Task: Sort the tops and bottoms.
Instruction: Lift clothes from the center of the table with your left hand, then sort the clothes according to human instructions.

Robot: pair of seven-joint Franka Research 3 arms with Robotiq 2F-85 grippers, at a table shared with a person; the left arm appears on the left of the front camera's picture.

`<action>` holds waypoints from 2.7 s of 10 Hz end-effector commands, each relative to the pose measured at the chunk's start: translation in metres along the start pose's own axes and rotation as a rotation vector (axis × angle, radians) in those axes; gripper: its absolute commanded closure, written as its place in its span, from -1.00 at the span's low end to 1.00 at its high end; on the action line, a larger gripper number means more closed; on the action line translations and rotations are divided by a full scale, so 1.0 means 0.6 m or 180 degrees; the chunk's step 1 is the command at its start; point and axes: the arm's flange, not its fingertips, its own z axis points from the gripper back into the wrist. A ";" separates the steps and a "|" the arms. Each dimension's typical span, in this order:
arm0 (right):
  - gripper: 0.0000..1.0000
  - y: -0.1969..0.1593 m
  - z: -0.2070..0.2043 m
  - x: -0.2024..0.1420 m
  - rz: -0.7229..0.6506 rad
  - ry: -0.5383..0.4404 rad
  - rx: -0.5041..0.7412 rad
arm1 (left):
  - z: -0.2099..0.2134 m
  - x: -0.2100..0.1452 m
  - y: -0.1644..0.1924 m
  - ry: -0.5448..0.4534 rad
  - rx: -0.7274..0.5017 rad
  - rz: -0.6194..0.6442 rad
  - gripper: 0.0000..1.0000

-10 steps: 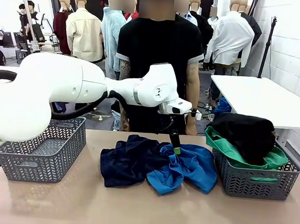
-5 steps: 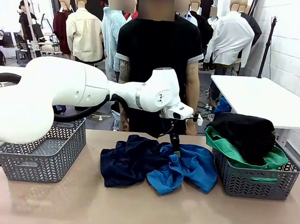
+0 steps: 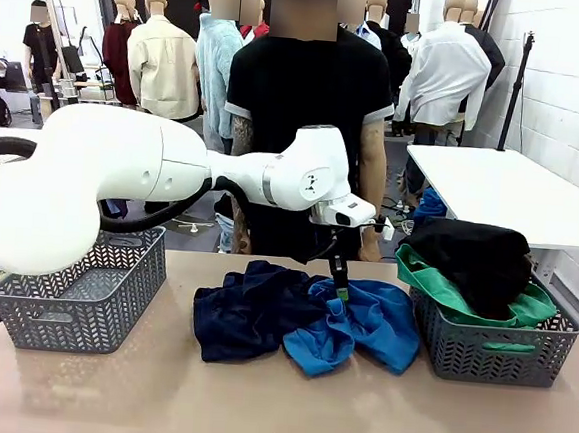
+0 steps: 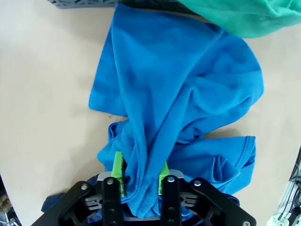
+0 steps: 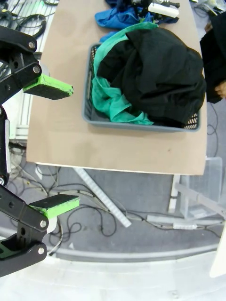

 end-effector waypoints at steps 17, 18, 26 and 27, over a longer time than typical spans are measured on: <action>-1.00 -0.002 0.000 0.001 0.0015 0.0021 0.0033 | 0.542 -0.102 -0.289 -0.0672 0.0915 0.0580 1.00; -1.00 -0.002 0.000 0.001 0.0015 0.0021 0.0033 | 0.589 -0.131 -0.321 -0.0751 0.1114 0.0694 1.00; -1.00 -0.002 0.000 0.001 0.0015 0.0021 0.0033 | 0.803 -0.283 -0.420 -0.1413 0.1446 0.1200 1.00; -1.00 -0.002 0.000 0.001 0.0015 0.0021 0.0033 | 0.803 -0.283 -0.420 -0.1413 0.1446 0.1200 1.00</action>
